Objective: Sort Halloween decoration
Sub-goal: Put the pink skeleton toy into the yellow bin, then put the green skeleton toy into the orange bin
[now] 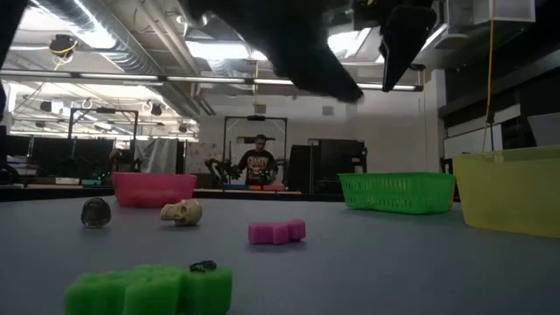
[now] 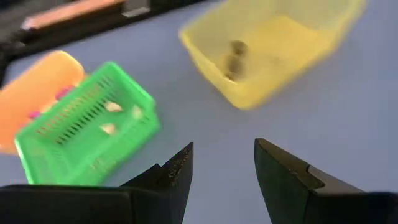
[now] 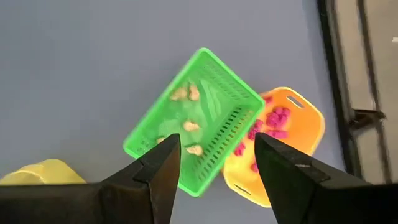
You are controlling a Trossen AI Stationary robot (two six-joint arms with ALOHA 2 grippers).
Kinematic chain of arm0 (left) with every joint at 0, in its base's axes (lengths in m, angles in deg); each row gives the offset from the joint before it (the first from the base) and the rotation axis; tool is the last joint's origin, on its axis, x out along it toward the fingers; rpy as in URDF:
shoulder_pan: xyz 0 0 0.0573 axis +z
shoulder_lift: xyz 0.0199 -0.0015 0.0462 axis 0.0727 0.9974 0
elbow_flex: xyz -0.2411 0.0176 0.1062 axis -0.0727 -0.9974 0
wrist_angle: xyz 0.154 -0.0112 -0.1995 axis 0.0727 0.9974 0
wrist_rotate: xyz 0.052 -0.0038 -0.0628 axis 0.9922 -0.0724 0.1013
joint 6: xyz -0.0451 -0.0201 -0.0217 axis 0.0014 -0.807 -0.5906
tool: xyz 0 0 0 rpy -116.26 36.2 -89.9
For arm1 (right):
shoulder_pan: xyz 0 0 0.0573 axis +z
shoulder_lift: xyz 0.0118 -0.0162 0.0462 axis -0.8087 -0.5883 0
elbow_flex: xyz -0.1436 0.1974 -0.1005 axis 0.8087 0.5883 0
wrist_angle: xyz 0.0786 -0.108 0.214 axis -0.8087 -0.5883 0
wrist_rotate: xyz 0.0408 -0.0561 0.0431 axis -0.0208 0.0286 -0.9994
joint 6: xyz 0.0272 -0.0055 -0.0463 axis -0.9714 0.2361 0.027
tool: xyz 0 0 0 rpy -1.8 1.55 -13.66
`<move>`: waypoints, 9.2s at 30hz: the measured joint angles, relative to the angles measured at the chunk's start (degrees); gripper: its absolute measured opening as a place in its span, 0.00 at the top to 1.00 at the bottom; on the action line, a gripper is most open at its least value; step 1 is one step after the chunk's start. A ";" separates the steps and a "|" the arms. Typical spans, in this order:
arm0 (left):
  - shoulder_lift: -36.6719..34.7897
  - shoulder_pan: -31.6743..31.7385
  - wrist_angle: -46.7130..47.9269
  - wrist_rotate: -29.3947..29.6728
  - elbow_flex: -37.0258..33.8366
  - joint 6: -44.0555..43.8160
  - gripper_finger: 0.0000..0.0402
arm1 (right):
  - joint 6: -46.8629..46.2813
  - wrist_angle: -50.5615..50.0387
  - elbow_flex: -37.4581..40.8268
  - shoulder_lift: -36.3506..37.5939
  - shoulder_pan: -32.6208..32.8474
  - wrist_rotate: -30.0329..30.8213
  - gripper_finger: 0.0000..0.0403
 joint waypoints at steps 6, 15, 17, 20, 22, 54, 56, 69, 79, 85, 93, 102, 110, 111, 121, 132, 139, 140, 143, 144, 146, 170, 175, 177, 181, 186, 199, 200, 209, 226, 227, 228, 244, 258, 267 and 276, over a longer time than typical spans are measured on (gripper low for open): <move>-7.82 -6.37 16.58 -0.06 0.00 -4.22 0.62 | 0.00 5.03 -0.02 0.00 3.72 -1.49 0.49; -14.29 -15.36 31.23 0.00 0.00 -12.02 0.62 | 0.01 24.41 3.11 -0.19 13.73 -4.98 0.49; -15.00 -16.94 33.09 0.06 0.02 -13.78 0.62 | 0.03 28.83 4.12 -0.52 15.63 -6.73 0.49; -15.61 -19.19 36.48 0.22 0.01 -16.64 0.62 | 0.01 35.80 5.82 -1.58 18.69 -8.48 0.49; -15.74 -20.64 38.48 0.28 0.00 -18.29 0.62 | 0.00 38.87 6.65 -2.88 20.67 -8.50 0.49; -15.91 -25.31 41.64 1.15 0.00 -22.39 0.62 | 0.02 60.92 6.97 -32.43 29.91 -8.41 0.49; -15.91 -25.31 41.58 1.16 0.00 -22.39 0.62 | 0.02 60.81 6.97 -32.53 29.91 -8.10 0.49; -15.89 -25.31 41.36 2.18 0.00 -22.39 0.62 | -0.48 61.29 6.88 -34.34 29.91 -6.94 0.49; -15.87 -25.30 41.12 2.18 0.00 -22.41 0.62 | -1.30 61.32 6.84 -34.73 29.92 -7.02 0.54; -15.87 -25.31 41.12 2.18 0.00 -22.40 0.62 | -1.29 61.36 6.84 -34.77 30.01 -7.39 0.73; -15.87 -25.31 41.12 2.18 0.00 -22.39 0.62 | -1.05 61.17 6.84 -34.80 30.00 -7.37 0.90; -15.87 -25.30 41.12 2.18 0.00 -22.39 0.62 | -0.33 53.79 6.71 -31.87 29.82 -6.31 0.86; -15.85 -25.29 40.92 2.18 0.00 -22.39 0.62 | 0.90 37.09 4.85 -23.01 29.58 2.34 0.85; -15.85 -25.31 40.90 2.18 0.00 -22.38 0.62 | 0.98 34.90 4.85 -21.75 29.45 3.49 0.85; -15.85 -25.31 40.55 2.18 -0.02 -22.37 0.62 | 0.20 11.55 4.83 -11.19 21.10 19.15 0.85; -15.85 -25.29 40.24 2.18 -0.02 -22.37 0.62 | 3.87 0.90 6.07 -9.22 -0.73 19.92 0.85; -15.85 -25.29 40.23 2.19 -0.02 -22.37 0.62 | 4.95 1.20 8.01 -9.29 -12.70 11.69 0.85; -15.85 -25.30 40.23 2.18 -0.01 -22.37 0.62 | 4.94 1.41 8.13 -9.29 -13.96 10.31 0.85; -15.85 -25.29 40.06 2.19 -0.02 -22.37 0.62 | 4.94 1.27 8.41 -9.29 -16.97 6.59 0.85; -15.85 -25.29 39.71 2.20 -0.02 -22.37 0.62 | 4.92 1.39 8.40 -9.29 -17.71 5.59 0.85; -15.85 -25.29 38.67 2.21 -0.01 -22.36 0.62 | 4.97 1.35 8.39 -9.29 -18.80 4.22 0.85; -15.61 -29.55 1.14 5.85 -11.45 -22.37 0.62 | 3.54 1.50 8.38 -9.29 -20.37 3.05 0.51; -14.69 -31.62 -10.41 10.65 -16.13 -22.37 0.62 | 3.52 1.52 8.37 -9.29 -20.36 3.04 0.51; -13.06 -32.53 -14.05 12.24 -17.53 -22.37 0.62 | 3.52 1.52 8.37 -9.29 -20.36 3.03 0.51; -8.07 -33.51 -17.29 13.71 -17.98 -22.37 0.62 | 3.50 1.75 8.36 -9.29 -20.36 3.05 0.51; -1.36 -33.57 -18.60 14.31 -16.46 -22.39 0.62 | 3.52 2.89 8.35 -9.29 -20.36 3.05 0.51; 9.43 -33.57 -28.41 10.14 -16.04 -22.48 0.62 | 3.52 4.69 8.33 -9.29 -20.36 3.05 0.51; 9.79 -33.54 -28.63 10.13 -16.04 -22.44 0.62 | 3.52 4.80 8.33 -9.29 -20.36 3.05 0.51; 10.16 -32.58 -27.89 10.12 -16.04 -22.38 0.62 | 3.52 6.89 8.33 -9.29 -20.36 3.03 0.51; 10.19 -30.36 -22.99 5.00 -15.96 -27.41 0.62 | 3.52 7.08 8.33 -9.29 -20.36 3.03 0.51; 10.19 -30.36 -22.97 4.99 -15.96 -27.30 0.62 | 3.52 7.10 8.33 -9.29 -20.36 3.04 0.51; 10.19 -30.36 -22.94 5.00 -15.96 -27.29 0.62 | 3.52 7.08 8.33 -9.29 -20.36 3.03 0.51; 10.19 -30.36 -22.63 5.10 -15.96 -28.12 0.77 | 3.52 7.09 8.33 -9.29 -20.36 3.03 0.51; 10.19 -30.38 -22.41 5.05 -15.98 -28.12 0.90 | 3.52 7.10 8.33 -9.29 -20.36 3.03 0.51; 10.19 -30.40 -22.44 4.98 -16.00 -28.10 0.95 | 3.52 7.09 8.33 -9.29 -20.36 3.03 0.51; 10.19 -30.38 -22.50 4.85 -16.04 -33.54 0.90 | 3.52 7.10 8.33 -9.29 -20.34 3.04 0.51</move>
